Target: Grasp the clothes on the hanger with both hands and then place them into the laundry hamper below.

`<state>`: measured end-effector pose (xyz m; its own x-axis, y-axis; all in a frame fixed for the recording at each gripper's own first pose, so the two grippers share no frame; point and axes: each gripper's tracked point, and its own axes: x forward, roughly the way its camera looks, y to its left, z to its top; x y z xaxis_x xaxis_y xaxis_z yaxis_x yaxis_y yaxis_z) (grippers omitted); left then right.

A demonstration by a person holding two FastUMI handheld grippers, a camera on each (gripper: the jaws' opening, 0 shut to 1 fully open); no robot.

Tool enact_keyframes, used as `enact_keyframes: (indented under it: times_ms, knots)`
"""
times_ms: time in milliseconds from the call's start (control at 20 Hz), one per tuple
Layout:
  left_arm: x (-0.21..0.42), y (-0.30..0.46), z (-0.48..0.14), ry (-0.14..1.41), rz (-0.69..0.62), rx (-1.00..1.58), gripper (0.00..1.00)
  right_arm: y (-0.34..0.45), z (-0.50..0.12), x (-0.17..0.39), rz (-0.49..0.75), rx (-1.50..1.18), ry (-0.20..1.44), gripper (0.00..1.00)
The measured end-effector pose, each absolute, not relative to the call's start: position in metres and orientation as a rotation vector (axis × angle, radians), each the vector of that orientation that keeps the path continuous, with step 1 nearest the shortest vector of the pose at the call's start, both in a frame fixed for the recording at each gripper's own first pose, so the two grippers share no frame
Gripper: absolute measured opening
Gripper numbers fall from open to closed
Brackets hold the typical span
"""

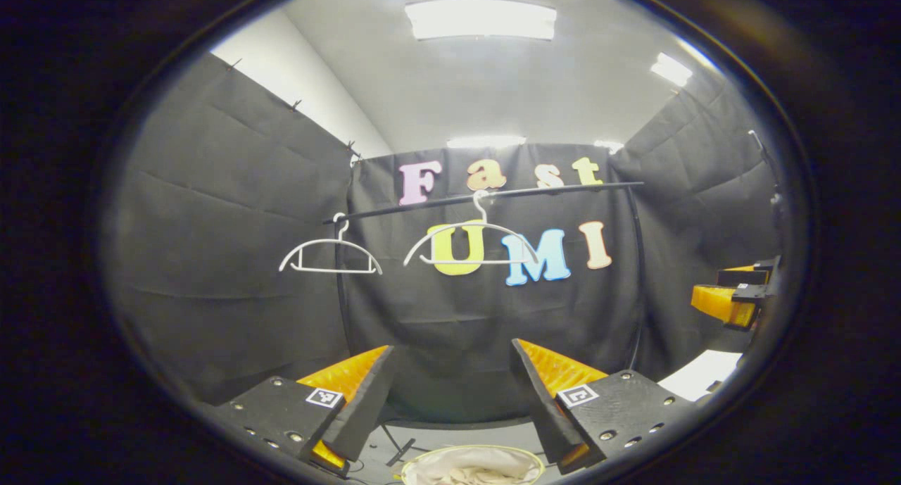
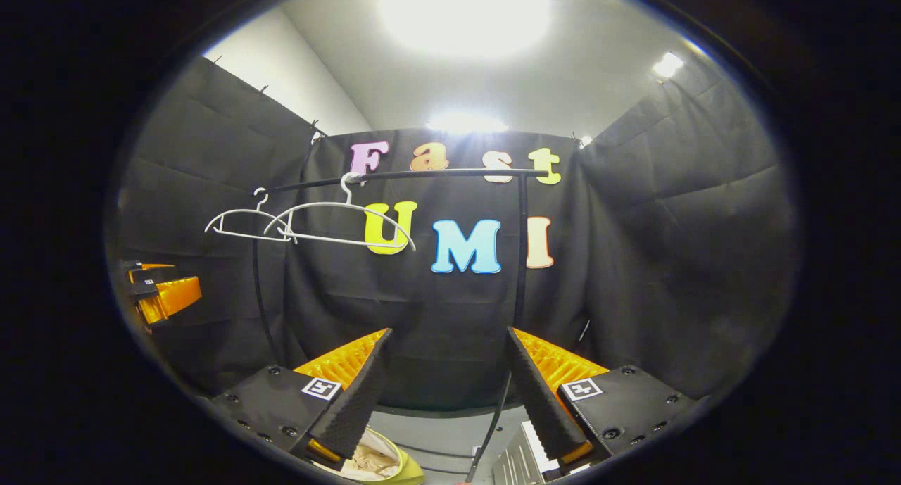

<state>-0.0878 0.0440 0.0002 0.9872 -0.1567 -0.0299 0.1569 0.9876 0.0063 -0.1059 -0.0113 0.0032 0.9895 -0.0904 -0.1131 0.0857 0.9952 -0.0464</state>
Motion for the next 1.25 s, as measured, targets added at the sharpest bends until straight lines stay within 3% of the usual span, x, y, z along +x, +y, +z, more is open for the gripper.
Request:
enact_keyframes:
  times_ms: [600,1250]
  knots:
    - [-0.097,0.045,0.004,0.004,-0.135,0.014,0.94,-0.042,0.002,-0.125,-0.134,-0.027,0.102,0.98]
    - [-0.076,0.037,-0.001,0.007,-0.153,0.001,0.94,-0.049,0.001,-0.104,-0.153,-0.034,0.094,0.96]
